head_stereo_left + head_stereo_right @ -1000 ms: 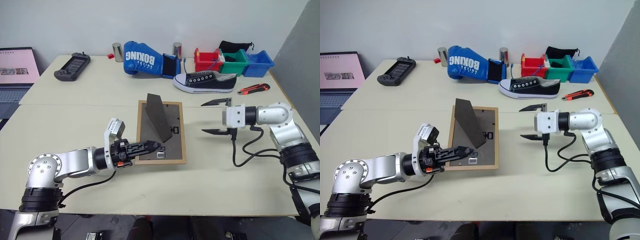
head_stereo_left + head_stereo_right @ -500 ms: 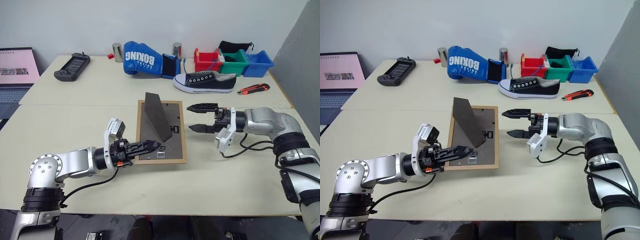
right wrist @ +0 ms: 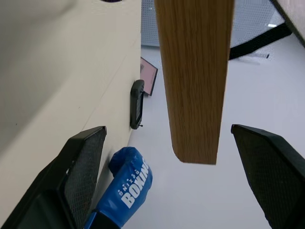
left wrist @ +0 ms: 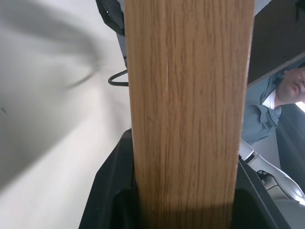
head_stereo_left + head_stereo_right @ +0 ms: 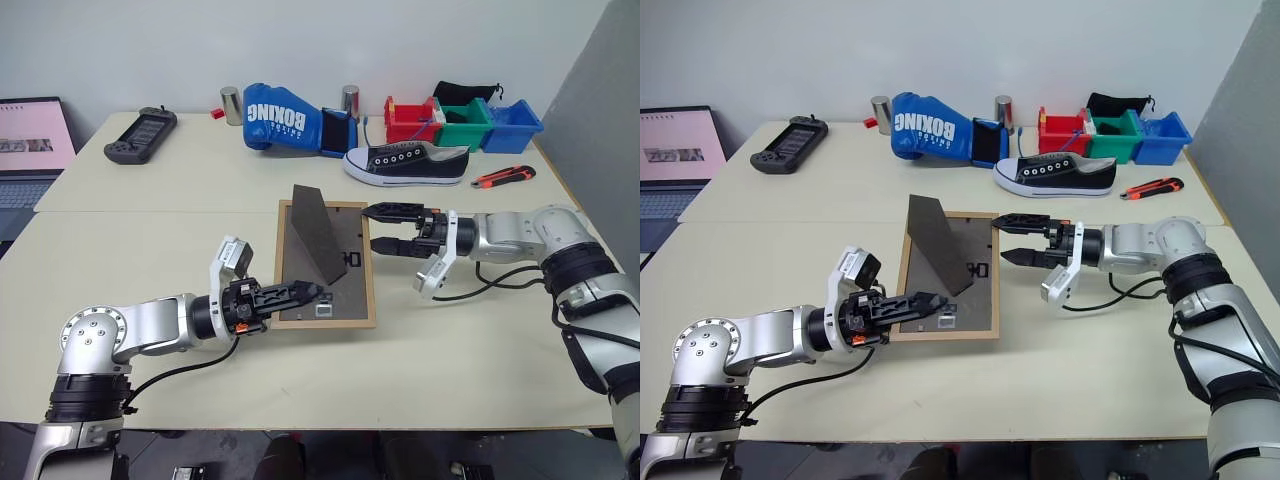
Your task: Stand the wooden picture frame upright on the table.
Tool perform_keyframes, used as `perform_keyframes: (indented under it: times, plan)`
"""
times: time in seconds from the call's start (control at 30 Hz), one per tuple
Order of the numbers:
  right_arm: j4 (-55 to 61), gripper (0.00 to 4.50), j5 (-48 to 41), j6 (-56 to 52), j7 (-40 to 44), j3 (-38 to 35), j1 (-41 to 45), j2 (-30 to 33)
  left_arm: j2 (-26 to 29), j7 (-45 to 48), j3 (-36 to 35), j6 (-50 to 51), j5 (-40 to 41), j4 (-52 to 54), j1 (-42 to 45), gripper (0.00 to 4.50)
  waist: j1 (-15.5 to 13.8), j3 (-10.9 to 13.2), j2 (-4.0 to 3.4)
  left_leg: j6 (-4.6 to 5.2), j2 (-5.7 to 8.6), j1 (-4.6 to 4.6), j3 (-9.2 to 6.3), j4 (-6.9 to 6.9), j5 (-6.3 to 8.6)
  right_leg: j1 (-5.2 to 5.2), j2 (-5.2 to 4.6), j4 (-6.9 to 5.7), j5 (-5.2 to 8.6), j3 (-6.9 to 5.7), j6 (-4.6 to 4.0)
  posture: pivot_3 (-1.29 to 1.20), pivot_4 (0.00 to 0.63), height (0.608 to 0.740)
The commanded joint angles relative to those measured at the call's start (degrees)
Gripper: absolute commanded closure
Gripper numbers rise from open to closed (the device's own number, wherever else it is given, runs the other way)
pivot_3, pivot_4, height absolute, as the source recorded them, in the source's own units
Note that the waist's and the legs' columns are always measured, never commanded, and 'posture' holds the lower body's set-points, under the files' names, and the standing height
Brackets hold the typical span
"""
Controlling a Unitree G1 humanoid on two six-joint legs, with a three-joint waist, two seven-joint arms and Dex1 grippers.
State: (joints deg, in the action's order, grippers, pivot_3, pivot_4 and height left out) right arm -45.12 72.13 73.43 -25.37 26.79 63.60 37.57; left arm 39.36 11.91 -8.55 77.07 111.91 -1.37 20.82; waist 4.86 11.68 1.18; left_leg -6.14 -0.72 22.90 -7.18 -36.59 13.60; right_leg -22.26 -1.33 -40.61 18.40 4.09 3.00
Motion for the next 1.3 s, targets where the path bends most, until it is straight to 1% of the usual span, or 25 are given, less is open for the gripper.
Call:
perform_keyframes:
  times: [0.03, 0.2, 0.47, 0.63, 0.67, 0.73, 0.77, 0.83, 0.97, 1.13, 1.3]
  plan:
    - [2.29, 0.06, 1.79, -1.82, -6.65, 3.29, 3.73, -1.06, -0.35, 0.65, -1.59, -0.07, 1.09, 0.39, 1.51, 3.22, 0.01, 0.0, 0.0, 0.0, 0.0, 0.0, 0.0, -0.01, 0.0, -0.01, 0.0, -0.02, 0.0, -0.01, 0.0, 0.0, 0.15, 0.74]
    - [1.87, 0.06, 3.01, -3.29, -11.18, 7.1, 5.85, -1.71, -0.54, 0.49, -1.49, 0.0, 1.09, 0.54, 1.27, 3.22, -0.07, -0.01, 0.01, 0.0, 0.0, 0.0, -0.02, -0.04, 0.0, 0.0, 0.0, -0.1, 0.0, -0.01, 0.0, 0.0, 0.15, 0.74]
    - [-0.3, 0.06, 2.61, -3.57, -13.98, 11.33, 8.22, -2.31, -0.23, 0.33, -1.4, -0.26, 1.09, 1.35, 0.44, 3.22, -0.07, -0.01, 0.02, 0.01, 0.03, -0.01, -0.02, -0.06, 0.0, 0.0, -0.02, -0.14, 0.0, -0.01, 0.0, 0.0, 0.15, 0.74]
    - [-1.9, 0.94, 2.23, -3.66, -14.79, 13.04, 9.55, -2.38, 0.27, 0.45, -1.17, -0.83, 1.09, 3.12, -0.78, 3.22, -0.04, -0.01, 0.02, 0.0, 0.02, -0.02, -0.02, -0.06, 0.0, 0.0, -0.01, -0.18, 0.0, -0.01, -0.01, 0.0, 0.15, 0.74]
    - [-1.99, 1.23, 2.09, -3.67, -14.93, 13.2, 9.71, -2.41, 0.37, 0.51, -1.12, -0.91, 1.09, 3.35, -0.98, 3.22, -0.04, -0.01, 0.02, 0.0, 0.02, -0.02, -0.02, -0.07, 0.0, 0.0, -0.01, -0.18, 0.0, -0.01, 0.0, 0.0, 0.15, 0.74]
    - [-1.9, 1.59, 2.14, -3.82, -15.3, 13.51, 9.94, -2.44, 0.7, 0.57, -1.0, -1.0, 1.09, 3.71, -1.26, 3.22, -0.04, -0.02, 0.03, 0.01, 0.02, -0.01, -0.02, -0.07, 0.0, 0.0, -0.01, -0.18, 0.0, -0.01, -0.01, 0.0, 0.15, 0.74]
    - [-1.77, 1.89, 2.16, -3.8, -15.6, 13.6, 9.99, -2.45, 0.8, 0.55, -0.95, -1.03, 1.09, 3.79, -1.33, 3.22, -0.04, -0.02, 0.03, 0.01, 0.02, -0.02, -0.03, -0.07, 0.0, 0.0, -0.01, -0.19, 0.0, -0.01, -0.01, 0.0, 0.15, 0.74]
    - [-1.33, 2.34, 2.18, -3.7, -15.85, 13.98, 9.99, -2.38, 0.92, 0.59, -0.81, -1.09, 1.09, 3.86, -1.32, 3.22, -0.04, -0.02, 0.03, 0.01, 0.02, -0.02, -0.03, -0.07, 0.0, 0.0, -0.01, -0.19, 0.0, -0.01, -0.01, 0.0, 0.15, 0.74]
    - [0.59, 3.15, 2.29, -3.53, -16.87, 14.77, 9.67, -1.68, 0.77, 0.29, -0.77, -1.3, 1.09, 3.41, -0.81, 3.22, -0.06, -0.03, 0.05, 0.01, 0.03, 0.0, -0.02, -0.08, 0.0, -0.02, -0.01, -0.21, 0.0, -0.01, -0.01, 0.0, 0.15, 0.74]
    - [1.55, 3.2, 1.34, -3.06, -16.92, 14.77, 9.18, -1.49, 0.99, 0.09, -0.72, -1.4, 1.09, 3.08, -0.64, 3.22, -0.04, -0.03, 0.05, 0.01, 0.03, -0.02, -0.03, -0.08, 0.01, -0.01, -0.01, -0.22, 0.0, -0.02, -0.01, 0.0, 0.15, 0.74]
    - [0.67, 3.2, 0.59, -3.06, -16.68, 14.49, 9.46, -1.76, 1.33, -1.13, -0.82, -2.69, 1.09, 5.15, -1.29, 3.22, -0.04, -0.03, 0.05, 0.01, 0.03, -0.01, -0.04, -0.09, 0.01, -0.01, -0.01, -0.23, 0.0, -0.02, -0.01, 0.0, 0.15, 0.74]
